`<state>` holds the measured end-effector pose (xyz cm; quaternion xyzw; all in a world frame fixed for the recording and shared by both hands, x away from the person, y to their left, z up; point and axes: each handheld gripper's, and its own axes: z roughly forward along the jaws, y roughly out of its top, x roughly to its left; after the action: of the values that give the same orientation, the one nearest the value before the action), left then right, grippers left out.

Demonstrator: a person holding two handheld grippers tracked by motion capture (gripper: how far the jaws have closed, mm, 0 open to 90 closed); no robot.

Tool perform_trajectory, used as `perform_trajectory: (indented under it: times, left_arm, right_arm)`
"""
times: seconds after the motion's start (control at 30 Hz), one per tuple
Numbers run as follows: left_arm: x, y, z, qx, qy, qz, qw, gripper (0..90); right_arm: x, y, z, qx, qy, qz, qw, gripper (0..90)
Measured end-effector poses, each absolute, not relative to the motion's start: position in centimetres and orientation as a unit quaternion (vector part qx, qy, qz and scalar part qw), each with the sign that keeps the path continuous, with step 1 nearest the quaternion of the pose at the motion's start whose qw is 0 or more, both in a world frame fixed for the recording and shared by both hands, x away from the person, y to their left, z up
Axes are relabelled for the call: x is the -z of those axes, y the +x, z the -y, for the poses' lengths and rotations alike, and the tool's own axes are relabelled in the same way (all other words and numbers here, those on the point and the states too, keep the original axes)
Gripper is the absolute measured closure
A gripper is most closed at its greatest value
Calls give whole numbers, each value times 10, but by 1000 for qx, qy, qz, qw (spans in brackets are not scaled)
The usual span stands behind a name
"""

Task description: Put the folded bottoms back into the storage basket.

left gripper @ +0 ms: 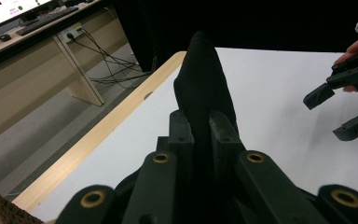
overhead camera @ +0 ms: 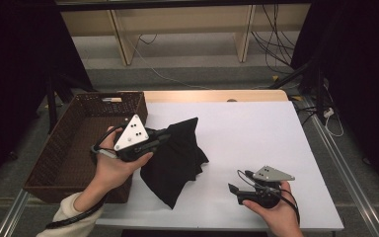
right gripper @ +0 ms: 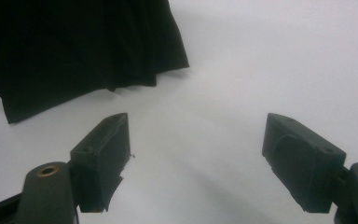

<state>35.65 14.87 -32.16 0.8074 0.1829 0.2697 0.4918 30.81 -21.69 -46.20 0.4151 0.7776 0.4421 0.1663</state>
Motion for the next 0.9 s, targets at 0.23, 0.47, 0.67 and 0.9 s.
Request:
perform_trajectory:
  times: [0.23,0.47,0.67,0.9]
  left_arm:
    - [316,356,-155,-277,803,-186,494,812]
    - [310,355,-161,-285,800,-189,494,812]
    - [307,356,-167,-291,795,-194,496,812]
    - [304,357,-171,-298,791,-197,497,811]
  right_arm:
    - [462,308,217,-442,415,-778,167,241]
    - [462,308,217,-442,415,-778,168,240]
    - [462,308,217,-442,415,-778,167,240]
    - [462,308,217,-442,415,-778,167,240]
